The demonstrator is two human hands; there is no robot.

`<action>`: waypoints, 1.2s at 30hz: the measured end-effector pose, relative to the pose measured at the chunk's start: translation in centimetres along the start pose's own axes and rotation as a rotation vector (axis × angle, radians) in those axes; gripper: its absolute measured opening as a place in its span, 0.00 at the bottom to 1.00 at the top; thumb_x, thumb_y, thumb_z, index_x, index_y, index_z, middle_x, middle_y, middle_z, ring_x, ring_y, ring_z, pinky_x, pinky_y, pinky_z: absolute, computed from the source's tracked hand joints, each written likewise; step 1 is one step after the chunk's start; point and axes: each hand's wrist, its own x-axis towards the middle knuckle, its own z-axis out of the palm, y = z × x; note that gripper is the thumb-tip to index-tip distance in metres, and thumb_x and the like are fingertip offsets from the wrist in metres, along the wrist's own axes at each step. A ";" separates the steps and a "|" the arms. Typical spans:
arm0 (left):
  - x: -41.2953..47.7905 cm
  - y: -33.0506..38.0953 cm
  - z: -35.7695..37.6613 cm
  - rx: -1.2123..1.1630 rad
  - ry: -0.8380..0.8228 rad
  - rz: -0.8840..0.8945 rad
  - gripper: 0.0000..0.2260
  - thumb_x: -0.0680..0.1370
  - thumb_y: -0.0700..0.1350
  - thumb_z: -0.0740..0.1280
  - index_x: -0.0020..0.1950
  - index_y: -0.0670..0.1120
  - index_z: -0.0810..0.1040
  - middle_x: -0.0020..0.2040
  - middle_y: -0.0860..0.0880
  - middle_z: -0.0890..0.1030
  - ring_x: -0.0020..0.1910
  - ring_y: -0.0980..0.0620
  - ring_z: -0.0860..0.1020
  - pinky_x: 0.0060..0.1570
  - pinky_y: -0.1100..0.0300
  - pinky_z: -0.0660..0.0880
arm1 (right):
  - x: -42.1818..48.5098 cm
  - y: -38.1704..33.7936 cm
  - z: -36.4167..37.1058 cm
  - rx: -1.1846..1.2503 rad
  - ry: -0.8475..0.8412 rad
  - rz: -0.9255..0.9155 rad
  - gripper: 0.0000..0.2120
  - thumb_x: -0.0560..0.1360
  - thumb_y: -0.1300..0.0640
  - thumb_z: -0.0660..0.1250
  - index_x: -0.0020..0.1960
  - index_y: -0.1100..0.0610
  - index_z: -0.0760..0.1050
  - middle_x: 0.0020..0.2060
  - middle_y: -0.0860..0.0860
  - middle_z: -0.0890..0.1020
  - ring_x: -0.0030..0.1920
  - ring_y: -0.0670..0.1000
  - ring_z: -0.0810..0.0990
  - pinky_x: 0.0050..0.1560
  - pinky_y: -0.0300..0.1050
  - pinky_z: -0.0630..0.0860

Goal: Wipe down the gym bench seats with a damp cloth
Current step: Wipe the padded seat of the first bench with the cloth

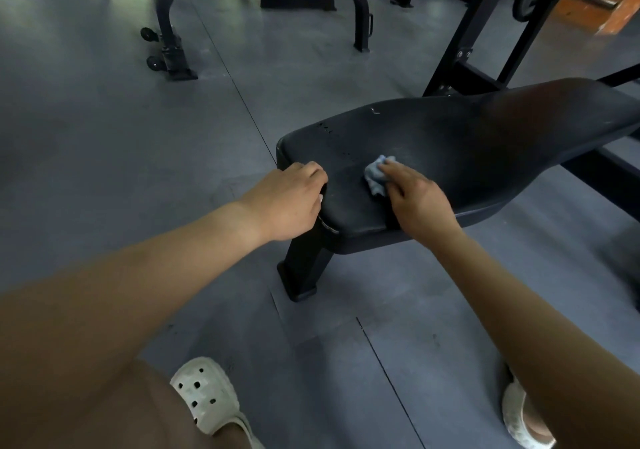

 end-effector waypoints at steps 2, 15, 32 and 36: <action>-0.3 0.3 0.1 0.020 -0.006 -0.003 0.17 0.86 0.47 0.56 0.73 0.42 0.69 0.73 0.47 0.70 0.68 0.47 0.73 0.58 0.48 0.77 | -0.5 -0.3 0.5 -0.044 0.074 -0.016 0.16 0.80 0.65 0.61 0.66 0.59 0.79 0.63 0.57 0.81 0.67 0.57 0.77 0.64 0.45 0.70; -0.1 0.7 -0.1 0.006 -0.023 -0.016 0.18 0.84 0.43 0.59 0.73 0.41 0.70 0.74 0.45 0.70 0.70 0.46 0.72 0.61 0.48 0.76 | -3.6 -2.6 0.9 -0.047 -0.071 -0.380 0.16 0.82 0.53 0.64 0.68 0.52 0.78 0.69 0.47 0.78 0.68 0.50 0.75 0.64 0.53 0.73; 0.0 2.2 -0.1 -0.001 0.012 0.042 0.16 0.83 0.45 0.59 0.71 0.45 0.72 0.67 0.45 0.74 0.61 0.46 0.76 0.56 0.49 0.77 | -6.2 -2.8 1.9 -0.093 0.063 -0.443 0.17 0.85 0.53 0.61 0.72 0.55 0.75 0.69 0.49 0.77 0.67 0.53 0.74 0.64 0.49 0.71; 0.3 3.7 -0.1 -0.012 0.019 0.074 0.16 0.84 0.48 0.59 0.71 0.46 0.72 0.68 0.47 0.73 0.62 0.46 0.75 0.59 0.47 0.76 | -5.8 1.9 0.1 -0.165 0.124 -0.387 0.18 0.85 0.54 0.60 0.73 0.57 0.74 0.70 0.52 0.76 0.69 0.54 0.75 0.67 0.52 0.71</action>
